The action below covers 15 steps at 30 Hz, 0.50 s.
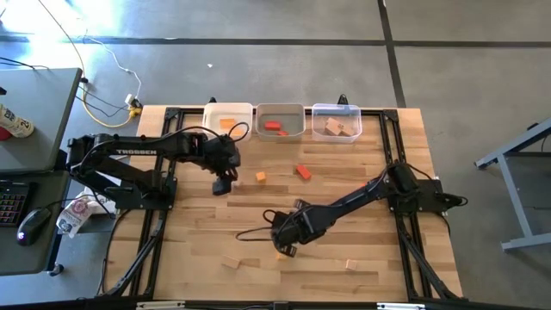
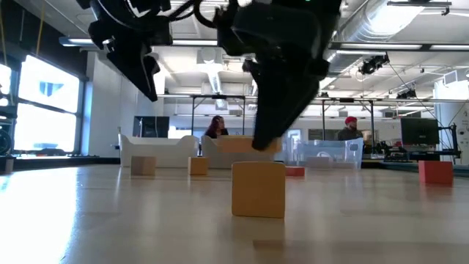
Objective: Sort & place blocks by color
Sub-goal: Put the yellow block into the white bin
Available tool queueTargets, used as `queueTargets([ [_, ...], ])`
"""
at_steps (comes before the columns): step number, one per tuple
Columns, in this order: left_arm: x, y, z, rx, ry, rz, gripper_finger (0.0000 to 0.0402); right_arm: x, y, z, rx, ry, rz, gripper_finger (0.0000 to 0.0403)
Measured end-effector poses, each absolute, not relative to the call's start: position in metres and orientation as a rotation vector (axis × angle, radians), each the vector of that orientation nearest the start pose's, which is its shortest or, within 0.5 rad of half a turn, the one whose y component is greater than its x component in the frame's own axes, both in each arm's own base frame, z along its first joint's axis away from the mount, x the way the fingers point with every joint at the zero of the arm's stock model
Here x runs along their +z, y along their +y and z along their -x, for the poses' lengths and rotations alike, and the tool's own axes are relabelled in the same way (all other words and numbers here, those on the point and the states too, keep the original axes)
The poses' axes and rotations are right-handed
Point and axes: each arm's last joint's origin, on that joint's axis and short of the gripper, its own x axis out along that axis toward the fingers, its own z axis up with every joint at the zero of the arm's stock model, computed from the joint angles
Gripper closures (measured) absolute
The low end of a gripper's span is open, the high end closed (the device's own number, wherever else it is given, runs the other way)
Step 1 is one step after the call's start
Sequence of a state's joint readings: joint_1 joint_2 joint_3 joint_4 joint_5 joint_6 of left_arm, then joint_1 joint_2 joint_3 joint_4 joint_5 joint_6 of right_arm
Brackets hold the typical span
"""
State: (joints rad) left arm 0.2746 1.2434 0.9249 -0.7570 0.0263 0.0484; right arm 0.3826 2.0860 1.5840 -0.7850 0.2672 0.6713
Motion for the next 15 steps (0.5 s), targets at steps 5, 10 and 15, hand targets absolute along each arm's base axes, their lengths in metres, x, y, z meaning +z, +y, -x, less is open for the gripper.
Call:
queueTargets([
  [5, 0.249, 0.057, -0.226, 0.098, 1.081, -0.030, 0.0179, 0.186, 0.132, -0.405, -0.299, 1.146, -0.139, 0.0306],
  [10, 0.249, 0.053, -0.227, 0.042, 1.082, -0.109, 0.0179, 0.198, 0.114, -0.416, -0.278, 1.117, -0.092, 0.0306],
  [15, 0.250, 0.050, -0.229, 0.032, 1.060, -0.120, 0.0179, 0.212, 0.096, -0.428, -0.248, 1.082, -0.035, 0.0306],
])
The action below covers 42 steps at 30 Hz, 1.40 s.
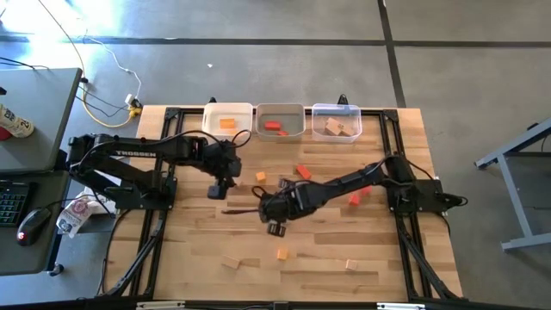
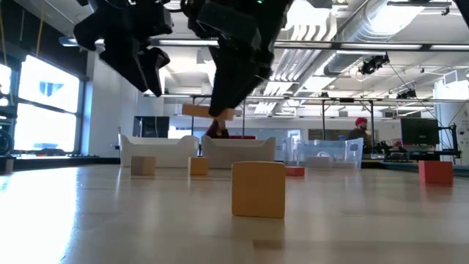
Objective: Sort & place blocks by color
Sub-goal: Put the yellow block into the white bin
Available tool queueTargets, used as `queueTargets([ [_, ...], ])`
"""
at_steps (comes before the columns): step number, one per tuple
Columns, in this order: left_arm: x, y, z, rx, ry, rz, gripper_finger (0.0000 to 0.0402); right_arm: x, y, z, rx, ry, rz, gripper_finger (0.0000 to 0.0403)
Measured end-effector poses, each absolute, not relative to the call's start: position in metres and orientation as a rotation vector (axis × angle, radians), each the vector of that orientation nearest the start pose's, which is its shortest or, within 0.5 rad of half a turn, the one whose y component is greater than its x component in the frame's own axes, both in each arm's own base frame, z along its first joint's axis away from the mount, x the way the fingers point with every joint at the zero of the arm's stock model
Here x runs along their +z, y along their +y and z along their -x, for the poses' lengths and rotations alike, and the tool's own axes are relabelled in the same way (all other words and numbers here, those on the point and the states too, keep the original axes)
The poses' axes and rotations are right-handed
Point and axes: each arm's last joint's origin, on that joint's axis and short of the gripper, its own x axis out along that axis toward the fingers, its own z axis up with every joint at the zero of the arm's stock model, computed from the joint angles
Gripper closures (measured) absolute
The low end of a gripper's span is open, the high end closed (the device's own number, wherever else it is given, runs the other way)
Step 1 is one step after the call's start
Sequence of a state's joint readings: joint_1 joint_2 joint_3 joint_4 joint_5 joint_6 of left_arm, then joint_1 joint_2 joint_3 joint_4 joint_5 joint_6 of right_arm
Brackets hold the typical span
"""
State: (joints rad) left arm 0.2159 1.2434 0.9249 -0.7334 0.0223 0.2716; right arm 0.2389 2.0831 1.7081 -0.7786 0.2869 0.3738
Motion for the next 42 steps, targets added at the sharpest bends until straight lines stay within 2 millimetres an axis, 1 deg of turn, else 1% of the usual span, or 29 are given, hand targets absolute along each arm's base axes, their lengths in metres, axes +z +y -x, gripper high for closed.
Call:
queueTargets([
  [5, 0.252, 0.044, -0.234, 0.019, 1.020, -0.135, 0.0179, 0.226, 0.077, -0.436, -0.228, 1.051, 0.021, 0.0306],
  [10, 0.252, 0.040, -0.235, 0.005, 1.007, -0.145, 0.0179, 0.235, 0.063, -0.442, -0.220, 1.026, 0.058, 0.0306],
  [14, 0.253, 0.038, -0.237, -0.003, 0.996, -0.151, 0.0179, 0.241, 0.055, -0.447, -0.209, 0.984, 0.081, 0.0306],
  [19, 0.255, 0.035, -0.241, -0.007, 0.948, -0.161, 0.0179, 0.243, 0.048, -0.451, -0.202, 0.953, 0.093, 0.0306],
  [32, 0.257, 0.034, -0.243, -0.008, 0.922, -0.167, 0.0179, 0.248, 0.042, -0.458, -0.205, 0.880, 0.099, 0.0306],
  [39, 0.257, 0.034, -0.244, -0.008, 0.914, -0.171, 0.0179, 0.268, 0.042, -0.459, -0.205, 0.844, 0.110, 0.0306],
  [42, 0.259, 0.035, -0.245, -0.004, 0.889, -0.173, 0.0179, 0.270, 0.040, -0.459, -0.209, 0.839, 0.106, 0.0306],
])
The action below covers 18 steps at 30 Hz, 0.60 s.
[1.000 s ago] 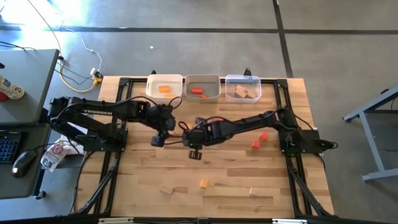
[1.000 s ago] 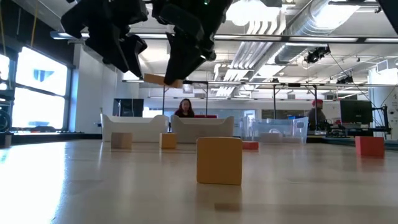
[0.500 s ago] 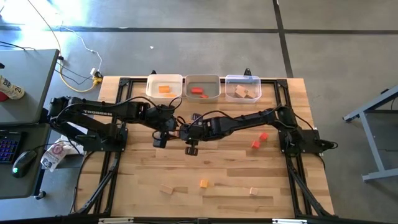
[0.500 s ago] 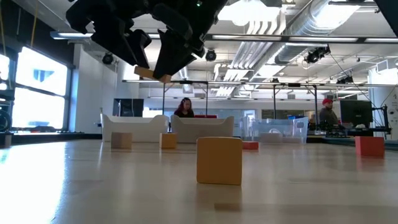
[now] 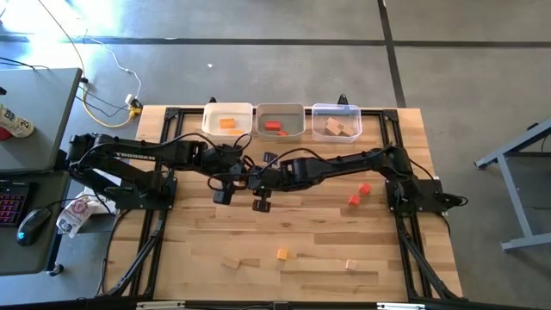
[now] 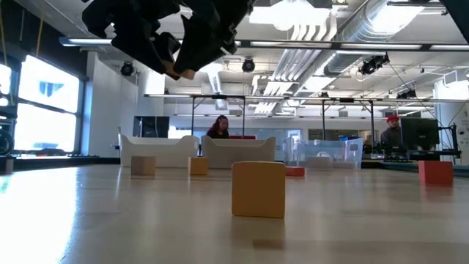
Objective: Sort & place blocks by color
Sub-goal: Put the yellow block into the white bin
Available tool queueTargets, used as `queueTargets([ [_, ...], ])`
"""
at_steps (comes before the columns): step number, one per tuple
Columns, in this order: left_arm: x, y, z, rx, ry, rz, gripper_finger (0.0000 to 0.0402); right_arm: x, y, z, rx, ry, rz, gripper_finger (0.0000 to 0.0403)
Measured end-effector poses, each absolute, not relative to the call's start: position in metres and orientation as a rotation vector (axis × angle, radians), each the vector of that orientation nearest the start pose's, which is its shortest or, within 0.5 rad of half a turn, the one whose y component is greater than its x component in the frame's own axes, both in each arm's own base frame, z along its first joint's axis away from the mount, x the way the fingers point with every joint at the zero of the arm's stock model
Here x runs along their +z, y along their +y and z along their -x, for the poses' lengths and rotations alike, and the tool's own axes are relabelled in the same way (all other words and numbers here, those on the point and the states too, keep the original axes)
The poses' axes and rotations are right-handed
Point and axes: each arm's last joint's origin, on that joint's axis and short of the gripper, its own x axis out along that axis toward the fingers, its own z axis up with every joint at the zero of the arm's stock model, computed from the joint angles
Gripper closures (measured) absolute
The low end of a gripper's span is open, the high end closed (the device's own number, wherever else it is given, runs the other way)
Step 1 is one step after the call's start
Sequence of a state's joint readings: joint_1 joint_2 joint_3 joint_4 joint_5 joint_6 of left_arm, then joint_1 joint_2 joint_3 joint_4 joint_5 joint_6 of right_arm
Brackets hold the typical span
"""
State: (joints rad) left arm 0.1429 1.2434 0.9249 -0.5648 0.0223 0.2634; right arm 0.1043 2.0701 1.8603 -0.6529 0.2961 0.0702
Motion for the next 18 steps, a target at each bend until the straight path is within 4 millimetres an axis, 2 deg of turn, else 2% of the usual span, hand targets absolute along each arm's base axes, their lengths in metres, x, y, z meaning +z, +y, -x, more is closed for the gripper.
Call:
queueTargets([
  [8, 0.2596, 0.0348, -0.2464, 0.001, 0.877, -0.167, 0.0187, 0.2685, 0.0396, -0.4578, -0.217, 0.857, 0.085, 0.0306],
  [18, 0.2598, 0.0350, -0.2465, 0.011, 0.875, -0.152, 0.0296, 0.2673, 0.0399, -0.4567, -0.206, 0.874, 0.066, 0.0306],
])
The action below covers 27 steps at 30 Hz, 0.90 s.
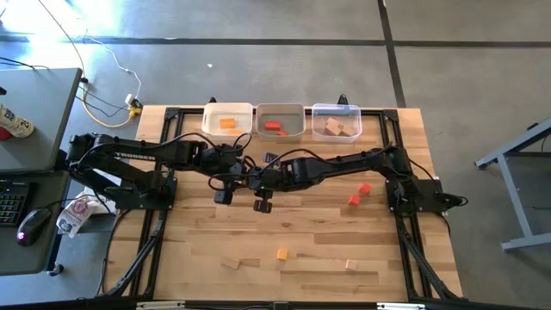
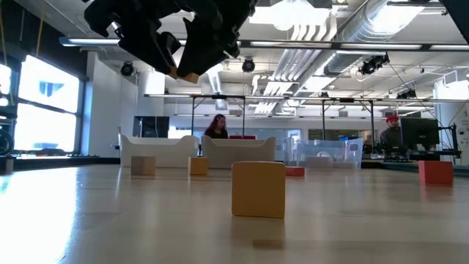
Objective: Sort & place blocks by color
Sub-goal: Put the yellow block into the white bin
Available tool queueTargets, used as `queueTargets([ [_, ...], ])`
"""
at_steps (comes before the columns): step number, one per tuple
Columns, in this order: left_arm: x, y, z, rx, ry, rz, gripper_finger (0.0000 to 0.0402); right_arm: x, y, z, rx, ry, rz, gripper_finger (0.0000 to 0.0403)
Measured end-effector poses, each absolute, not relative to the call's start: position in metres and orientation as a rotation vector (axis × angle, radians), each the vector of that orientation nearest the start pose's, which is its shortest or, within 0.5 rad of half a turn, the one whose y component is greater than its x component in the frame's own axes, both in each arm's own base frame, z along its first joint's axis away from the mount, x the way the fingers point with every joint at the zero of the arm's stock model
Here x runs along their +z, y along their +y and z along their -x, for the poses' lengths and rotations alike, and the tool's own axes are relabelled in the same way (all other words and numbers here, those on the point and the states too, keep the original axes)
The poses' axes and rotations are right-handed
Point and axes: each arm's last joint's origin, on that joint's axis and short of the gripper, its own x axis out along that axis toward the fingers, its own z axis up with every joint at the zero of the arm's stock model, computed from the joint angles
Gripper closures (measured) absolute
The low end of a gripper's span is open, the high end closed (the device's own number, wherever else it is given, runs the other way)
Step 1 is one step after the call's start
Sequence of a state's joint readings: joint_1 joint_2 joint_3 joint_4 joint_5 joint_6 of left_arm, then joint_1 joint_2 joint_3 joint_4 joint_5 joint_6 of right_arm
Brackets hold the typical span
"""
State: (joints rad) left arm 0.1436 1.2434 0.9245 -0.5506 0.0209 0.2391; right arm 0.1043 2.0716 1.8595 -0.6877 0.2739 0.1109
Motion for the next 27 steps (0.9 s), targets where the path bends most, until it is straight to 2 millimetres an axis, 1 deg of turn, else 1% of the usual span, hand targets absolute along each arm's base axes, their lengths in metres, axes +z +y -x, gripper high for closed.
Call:
queueTargets([
  [2, 0.260, 0.035, -0.246, 0.012, 0.877, -0.153, 0.0296, 0.267, 0.040, -0.457, -0.207, 0.875, 0.062, 0.0305],
  [10, 0.260, 0.035, -0.246, 0.020, 0.879, -0.151, 0.0296, 0.267, 0.040, -0.456, -0.223, 0.875, 0.049, 0.0264],
  [16, 0.258, 0.043, -0.242, 0.090, 0.923, -0.159, 0.0294, 0.266, 0.038, -0.455, -0.256, 0.883, 0.039, 0.0243],
  [19, 0.257, 0.050, -0.240, 0.137, 0.947, -0.158, 0.0295, 0.265, 0.038, -0.454, -0.287, 0.899, 0.053, 0.0230],
  [22, 0.256, 0.060, -0.236, 0.234, 0.973, -0.173, 0.0294, 0.263, 0.038, -0.450, -0.336, 0.924, 0.055, 0.0219],
  [27, 0.255, 0.087, -0.227, 0.429, 1.013, -0.153, 0.0294, 0.259, 0.033, -0.444, -0.379, 0.996, 0.034, 0.0213],
])
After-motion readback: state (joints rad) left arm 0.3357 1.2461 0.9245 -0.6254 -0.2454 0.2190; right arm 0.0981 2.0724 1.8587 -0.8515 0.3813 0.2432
